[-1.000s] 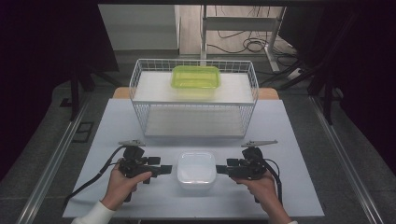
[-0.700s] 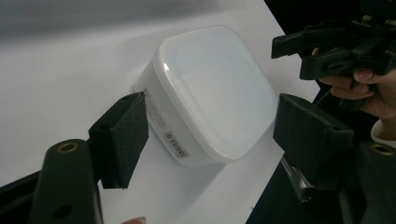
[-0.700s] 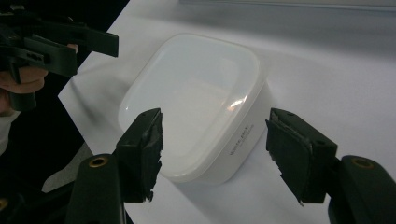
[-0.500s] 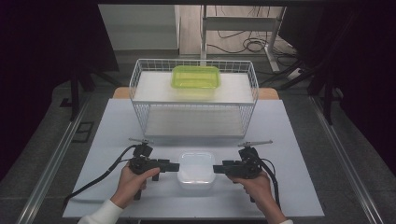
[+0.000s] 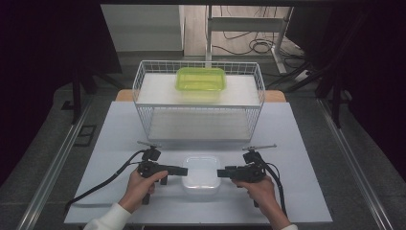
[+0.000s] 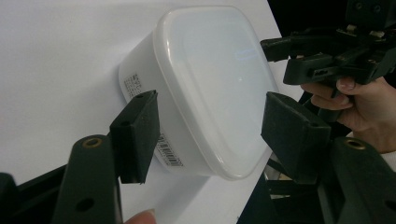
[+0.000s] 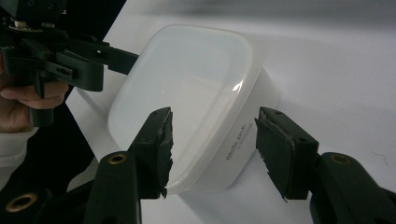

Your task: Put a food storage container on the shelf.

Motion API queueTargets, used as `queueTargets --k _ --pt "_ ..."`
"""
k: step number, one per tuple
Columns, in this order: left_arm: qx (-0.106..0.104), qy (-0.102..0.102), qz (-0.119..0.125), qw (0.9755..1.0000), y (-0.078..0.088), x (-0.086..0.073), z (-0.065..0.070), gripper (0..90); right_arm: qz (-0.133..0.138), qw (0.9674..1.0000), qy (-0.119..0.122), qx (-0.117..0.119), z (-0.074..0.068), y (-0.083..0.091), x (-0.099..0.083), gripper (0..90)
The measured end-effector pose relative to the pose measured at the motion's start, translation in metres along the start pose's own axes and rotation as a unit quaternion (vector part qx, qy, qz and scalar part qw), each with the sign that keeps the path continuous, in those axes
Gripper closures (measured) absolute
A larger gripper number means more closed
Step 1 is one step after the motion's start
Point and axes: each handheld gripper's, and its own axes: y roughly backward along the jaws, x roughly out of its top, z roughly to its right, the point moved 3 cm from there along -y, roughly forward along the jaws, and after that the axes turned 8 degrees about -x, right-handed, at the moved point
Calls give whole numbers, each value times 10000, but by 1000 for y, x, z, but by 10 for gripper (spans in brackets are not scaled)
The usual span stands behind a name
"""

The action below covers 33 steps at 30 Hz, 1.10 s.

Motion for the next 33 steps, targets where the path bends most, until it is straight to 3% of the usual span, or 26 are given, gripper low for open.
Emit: queueTargets --k 7,17,21,22,33 --pt "-142 84 -83 9998 -4 -1 -4 432 27 9994 -260 237 7 -4 -1 499" --pt "-144 125 -85 9998 -4 -1 -7 535 -25 9978 -448 484 7 -10 -2 577" --pt "-257 256 -1 9993 -1 -1 -11 608 -38 9979 -486 424 8 -10 -2 640" --pt "-292 292 7 9991 0 -2 -13 658 -48 9969 -609 504 10 -10 -3 656" --pt "-307 292 89 9991 2 -4 -11 696 -44 9946 -862 574 10 -8 -5 689"
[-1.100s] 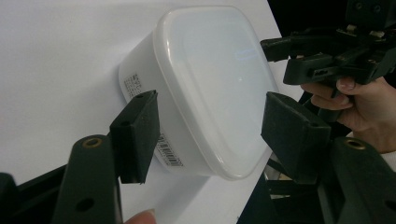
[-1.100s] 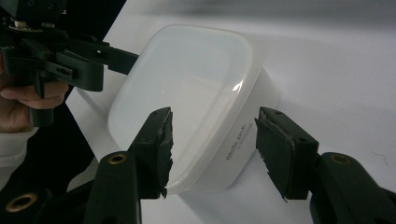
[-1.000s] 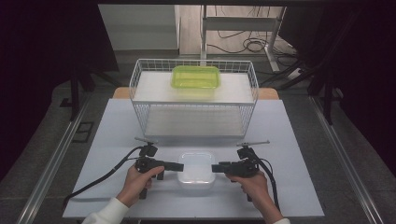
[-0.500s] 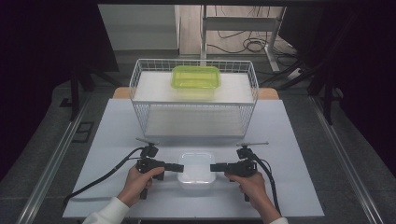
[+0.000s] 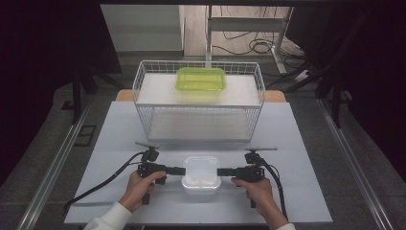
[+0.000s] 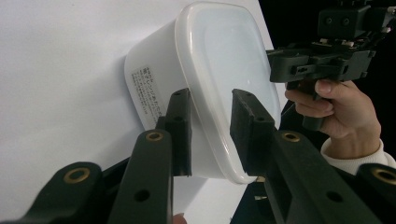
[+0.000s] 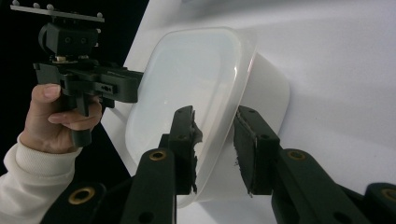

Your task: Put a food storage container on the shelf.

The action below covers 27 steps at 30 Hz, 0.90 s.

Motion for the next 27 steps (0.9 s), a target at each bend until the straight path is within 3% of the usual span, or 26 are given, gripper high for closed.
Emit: queueTargets --k 12,27 --pt "34 -97 31 9999 3 -3 5 725 18 10000 2 47 -3 4 -2 721" --pt "52 -386 171 9991 9 -3 11 795 229 9990 376 48 -8 10 0 787"
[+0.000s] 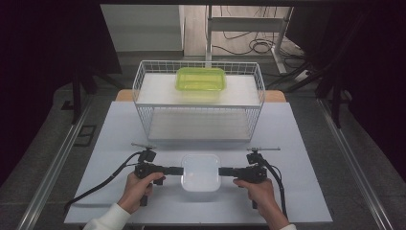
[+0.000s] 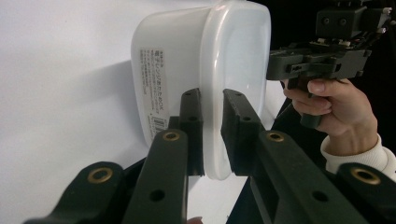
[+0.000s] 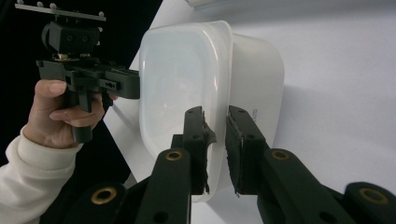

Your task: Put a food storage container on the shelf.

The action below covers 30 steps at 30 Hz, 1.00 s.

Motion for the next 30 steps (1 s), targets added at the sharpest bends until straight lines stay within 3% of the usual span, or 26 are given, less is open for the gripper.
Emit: queueTargets --k 13,24,30 --pt "-41 -235 130 9996 6 2 8 796 204 9992 333 67 -9 6 4 789" --pt "-76 -669 248 9974 15 7 28 803 388 9976 570 118 -18 16 9 791" --pt "-131 -711 296 9969 19 9 31 804 482 9962 689 210 -25 21 13 791"
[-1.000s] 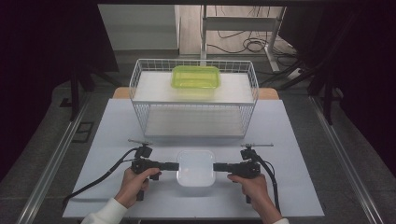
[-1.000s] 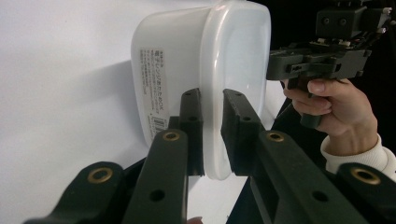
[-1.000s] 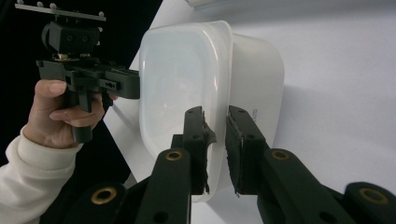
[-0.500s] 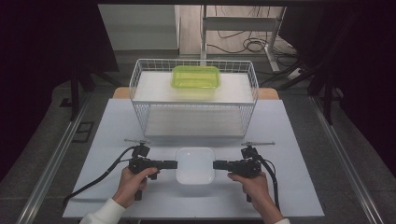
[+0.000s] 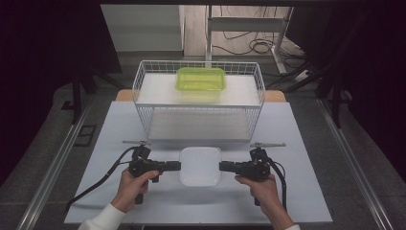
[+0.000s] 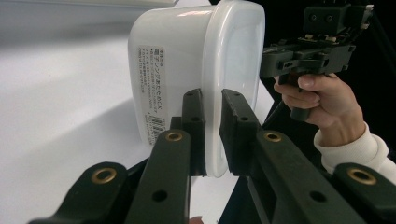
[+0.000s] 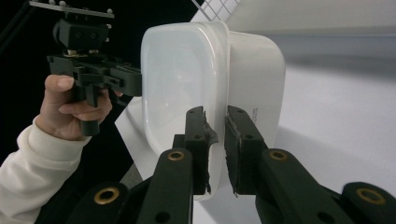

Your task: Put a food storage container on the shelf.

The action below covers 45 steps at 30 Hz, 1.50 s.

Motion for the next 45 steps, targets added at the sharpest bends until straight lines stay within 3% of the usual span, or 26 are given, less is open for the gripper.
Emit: queueTargets --k 10,19,45 --pt "-11 -253 80 9996 7 10 13 803 169 9995 257 38 -11 9 10 792" --pt "-29 -356 183 9992 14 21 17 802 279 9985 465 54 -20 13 23 791" --pt "-199 -854 443 9952 32 87 57 801 774 9933 846 123 -49 45 85 791"
